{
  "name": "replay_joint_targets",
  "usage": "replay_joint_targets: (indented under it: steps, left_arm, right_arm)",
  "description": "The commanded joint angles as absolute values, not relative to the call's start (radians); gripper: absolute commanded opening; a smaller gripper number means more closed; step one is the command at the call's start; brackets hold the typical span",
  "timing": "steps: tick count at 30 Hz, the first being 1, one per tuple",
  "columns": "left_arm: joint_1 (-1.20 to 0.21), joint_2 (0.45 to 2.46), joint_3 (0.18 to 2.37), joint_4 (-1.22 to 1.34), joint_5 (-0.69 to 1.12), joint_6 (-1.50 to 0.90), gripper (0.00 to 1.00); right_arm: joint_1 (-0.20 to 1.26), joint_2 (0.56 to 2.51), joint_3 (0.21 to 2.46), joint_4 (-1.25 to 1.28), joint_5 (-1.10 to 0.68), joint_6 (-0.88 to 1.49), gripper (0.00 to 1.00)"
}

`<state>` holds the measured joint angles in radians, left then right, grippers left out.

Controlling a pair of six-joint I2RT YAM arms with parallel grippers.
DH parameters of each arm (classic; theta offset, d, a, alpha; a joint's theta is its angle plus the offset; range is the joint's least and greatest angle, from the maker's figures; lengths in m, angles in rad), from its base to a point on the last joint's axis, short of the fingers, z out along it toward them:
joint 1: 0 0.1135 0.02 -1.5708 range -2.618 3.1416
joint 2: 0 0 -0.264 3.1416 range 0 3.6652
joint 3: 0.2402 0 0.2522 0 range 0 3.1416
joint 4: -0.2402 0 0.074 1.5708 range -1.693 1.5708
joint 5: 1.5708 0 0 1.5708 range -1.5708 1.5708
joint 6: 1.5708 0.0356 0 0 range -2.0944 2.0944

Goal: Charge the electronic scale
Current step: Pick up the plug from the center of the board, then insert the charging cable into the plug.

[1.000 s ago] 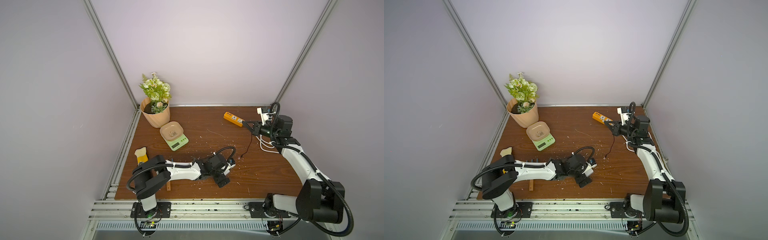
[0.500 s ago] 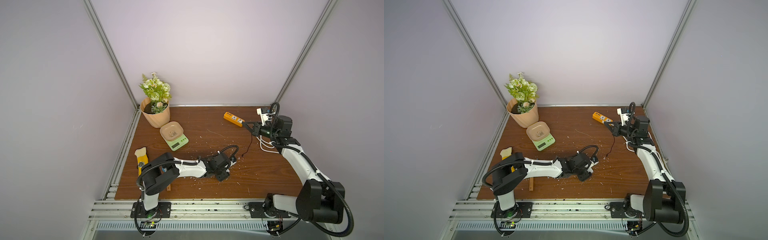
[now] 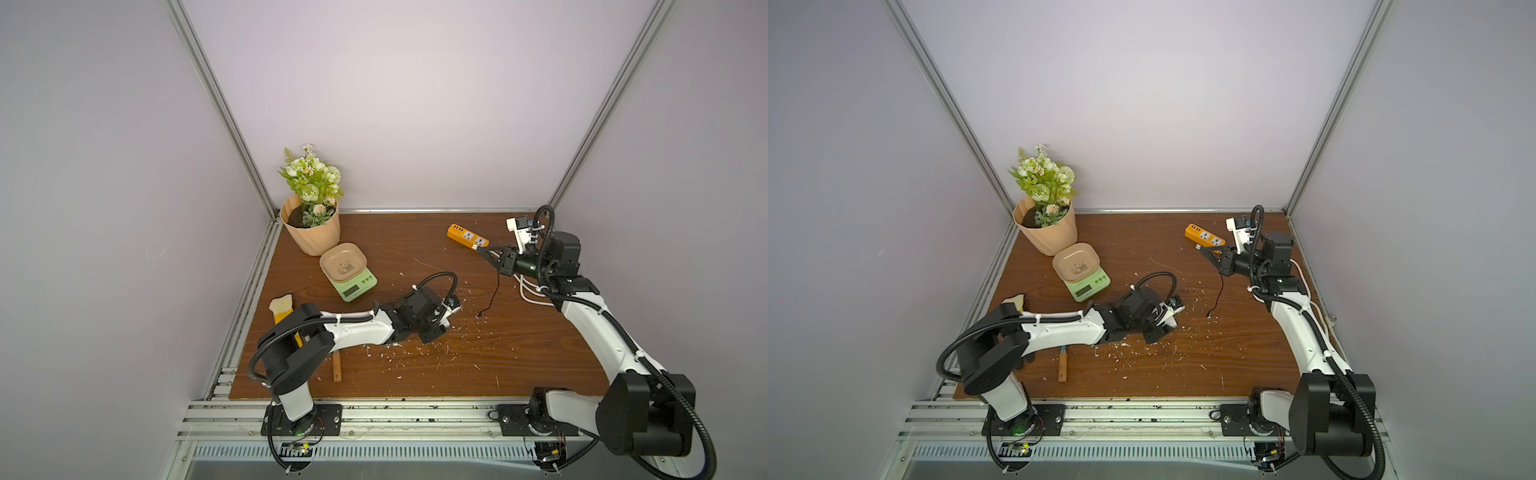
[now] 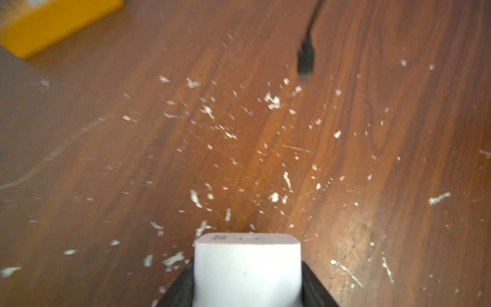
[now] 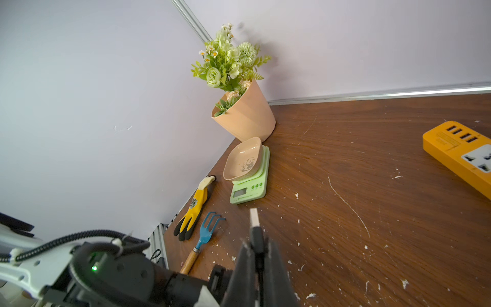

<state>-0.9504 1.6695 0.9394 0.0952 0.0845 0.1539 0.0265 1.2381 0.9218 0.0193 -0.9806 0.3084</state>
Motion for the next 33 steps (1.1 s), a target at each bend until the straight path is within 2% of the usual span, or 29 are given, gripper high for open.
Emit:
replay_joint_targets:
  steps: [1, 5, 13, 22, 33]
  left_arm:
    - [-0.881, 1.549, 0.893, 0.267, 0.116, 0.272, 0.29]
    - [-0.775, 1.459, 0.852, 0.369, 0.189, 0.365, 0.27]
    - [-0.685, 1.325, 0.717, 0.598, 0.281, 0.579, 0.24]
    - [-0.683, 1.235, 0.615, 0.721, 0.348, 0.71, 0.22]
    - [-0.683, 1.204, 0.615, 0.662, 0.368, 0.757, 0.22]
  right_arm:
    - [0.09, 1.234, 0.982, -0.048, -1.032, 0.226, 0.0]
    - [0.18, 1.247, 1.016, -0.101, -1.036, 0.16, 0.0]
    - [0.284, 1.278, 1.051, -0.161, -1.045, 0.086, 0.0]
    - [0.372, 1.363, 1.103, -0.221, -1.075, 0.027, 0.0]
    - [0.42, 1.387, 1.134, -0.259, -1.05, -0.005, 0.0]
